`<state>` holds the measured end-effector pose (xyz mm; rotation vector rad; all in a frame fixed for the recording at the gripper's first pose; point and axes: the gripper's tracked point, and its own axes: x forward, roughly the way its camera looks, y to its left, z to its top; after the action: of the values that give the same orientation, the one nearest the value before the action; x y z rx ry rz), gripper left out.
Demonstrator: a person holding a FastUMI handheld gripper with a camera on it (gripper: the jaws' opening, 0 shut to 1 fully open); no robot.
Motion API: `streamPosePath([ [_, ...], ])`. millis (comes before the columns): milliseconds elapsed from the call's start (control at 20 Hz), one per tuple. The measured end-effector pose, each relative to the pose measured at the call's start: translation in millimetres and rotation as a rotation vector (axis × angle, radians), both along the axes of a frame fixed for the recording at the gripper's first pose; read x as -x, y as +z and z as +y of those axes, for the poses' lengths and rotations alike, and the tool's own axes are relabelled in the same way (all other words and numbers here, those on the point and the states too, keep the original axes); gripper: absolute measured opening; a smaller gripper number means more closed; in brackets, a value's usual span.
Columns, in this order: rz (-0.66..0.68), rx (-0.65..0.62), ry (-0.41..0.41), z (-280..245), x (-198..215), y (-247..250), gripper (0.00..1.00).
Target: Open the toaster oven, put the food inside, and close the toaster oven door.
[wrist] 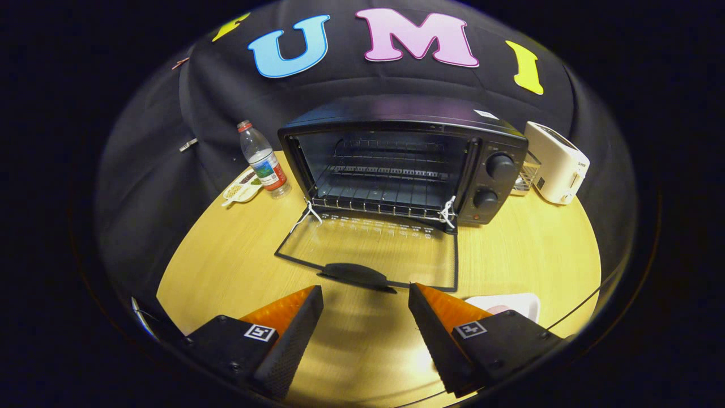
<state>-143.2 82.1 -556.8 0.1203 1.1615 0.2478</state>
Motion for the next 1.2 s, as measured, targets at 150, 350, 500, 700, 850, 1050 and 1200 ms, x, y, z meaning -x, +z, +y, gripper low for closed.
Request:
streamPosePath([
  [150, 0.024, -0.005, -0.032, -55, 11, 18, 0.98],
  [350, 0.038, 0.059, -0.08, -144, 21, 23, 0.99],
  [500, 0.1, 0.105, -0.102, -197, 34, 0, 0.99],
  [700, 0.2, 0.121, -0.101, -235, 54, -39, 0.91],
  [850, 0.268, 0.108, -0.113, -245, 59, -67, 0.89],
  [1050, 0.336, 0.106, -0.108, -246, 59, -87, 0.65],
  [1200, 0.381, 0.109, -0.098, -241, 57, -88, 0.44],
])
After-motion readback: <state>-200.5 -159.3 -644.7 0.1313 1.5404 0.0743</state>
